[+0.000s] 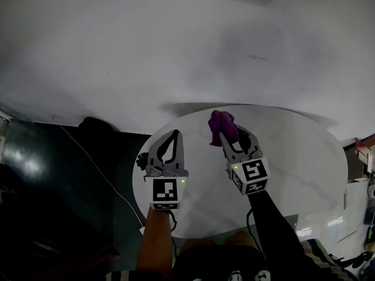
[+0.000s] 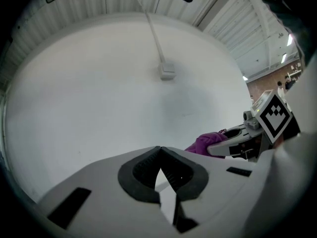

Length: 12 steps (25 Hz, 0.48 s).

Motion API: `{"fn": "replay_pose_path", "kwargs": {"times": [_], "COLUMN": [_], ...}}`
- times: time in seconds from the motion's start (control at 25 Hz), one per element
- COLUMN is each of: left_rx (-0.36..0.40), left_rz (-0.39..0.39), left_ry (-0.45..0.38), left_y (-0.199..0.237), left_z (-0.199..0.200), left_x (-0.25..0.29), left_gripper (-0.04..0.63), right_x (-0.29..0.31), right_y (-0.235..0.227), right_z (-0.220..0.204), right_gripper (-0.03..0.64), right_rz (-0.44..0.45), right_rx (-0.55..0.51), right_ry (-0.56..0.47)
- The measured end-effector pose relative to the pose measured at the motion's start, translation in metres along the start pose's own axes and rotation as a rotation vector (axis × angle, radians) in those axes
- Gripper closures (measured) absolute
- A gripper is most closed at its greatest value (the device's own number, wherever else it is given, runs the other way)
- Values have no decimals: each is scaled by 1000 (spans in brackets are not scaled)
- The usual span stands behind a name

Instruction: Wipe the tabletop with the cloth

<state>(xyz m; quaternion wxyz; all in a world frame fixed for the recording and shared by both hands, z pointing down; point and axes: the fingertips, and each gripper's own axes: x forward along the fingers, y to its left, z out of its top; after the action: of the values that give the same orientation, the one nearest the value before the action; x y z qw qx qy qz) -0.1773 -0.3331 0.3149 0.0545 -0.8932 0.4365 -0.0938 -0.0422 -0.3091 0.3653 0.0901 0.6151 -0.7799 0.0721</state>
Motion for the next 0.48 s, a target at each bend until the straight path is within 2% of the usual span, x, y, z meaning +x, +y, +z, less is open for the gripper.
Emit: {"fn": "replay_pose_path", "kwargs": {"times": [0.12, 0.24, 0.4, 0.48], "left_rx": [-20, -53, -135, -136], "left_rz": [13, 27, 23, 29], "left_ry": [26, 36, 40, 49], "left_y": [23, 40, 52, 56], "left_z": [-27, -45, -65, -74], "left_x": [17, 29, 39, 45], "left_gripper": [595, 595, 595, 595], "right_x": [51, 96, 148, 168], "right_y": [16, 34, 58, 66], "right_z": [-20, -46, -89, -110], "right_gripper": [486, 486, 486, 486], "right_rz": [43, 91, 147, 160], "right_rx": [-15, 16, 30, 18], "right_ry": [35, 78, 167, 210]}}
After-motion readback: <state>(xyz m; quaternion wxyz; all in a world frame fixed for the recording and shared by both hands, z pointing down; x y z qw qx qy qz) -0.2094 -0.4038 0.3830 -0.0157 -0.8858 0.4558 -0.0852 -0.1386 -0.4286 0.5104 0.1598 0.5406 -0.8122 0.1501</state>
